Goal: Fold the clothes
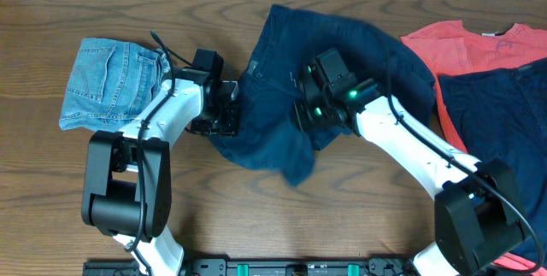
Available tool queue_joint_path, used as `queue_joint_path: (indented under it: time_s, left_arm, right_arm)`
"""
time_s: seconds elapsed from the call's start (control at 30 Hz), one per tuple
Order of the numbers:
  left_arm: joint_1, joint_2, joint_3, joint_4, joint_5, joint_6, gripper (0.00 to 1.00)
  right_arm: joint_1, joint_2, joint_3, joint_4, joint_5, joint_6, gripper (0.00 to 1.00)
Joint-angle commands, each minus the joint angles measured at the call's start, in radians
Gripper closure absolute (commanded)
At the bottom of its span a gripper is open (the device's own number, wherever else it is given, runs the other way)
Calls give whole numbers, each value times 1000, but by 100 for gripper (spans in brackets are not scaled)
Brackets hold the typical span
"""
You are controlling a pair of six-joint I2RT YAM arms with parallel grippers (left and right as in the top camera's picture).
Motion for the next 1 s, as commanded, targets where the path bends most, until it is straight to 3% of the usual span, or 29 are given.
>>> queue_joint_path:
  time_s: [0.0, 0.07, 0.1, 0.17, 0.2, 0.4, 0.57, 0.7, 0.83, 0.97]
  left_arm:
    - [2, 5, -3, -1, 12, 13, 65]
    - [2, 5, -3, -4, 12, 13, 65]
    - [2, 5, -3, -7, 12, 13, 65]
    - [2, 5, -3, -11, 12, 13, 65]
    - [2, 5, -3, -15, 12, 13, 65]
    - [2, 5, -3, -26, 12, 14, 65]
    - [2, 5, -3, -26, 12, 13, 64]
    - [2, 5, -3, -26, 12, 13, 64]
    - [2, 5, -3, -24, 12, 13, 65]
    - [2, 5, -3, -23, 12, 14, 64]
  right_arm:
    - [24, 19, -46, 264, 26, 172, 98]
    - [35, 68, -56, 403, 66, 233, 97]
    - [36, 99, -56, 449, 77, 252, 91]
    - [34, 149, -56, 507, 68, 255, 52]
    - [29, 166, -56, 510, 65, 252, 41]
    - [-36, 124, -46, 343, -83, 22, 3]
    - [-112, -60, -44, 142, -182, -120, 1]
    - [-176, -240, -44, -26, -185, -128, 1]
    - [-204, -360, -44, -230, -155, -130, 12]
    - [-169, -359, -63, -432, -93, -128, 23]
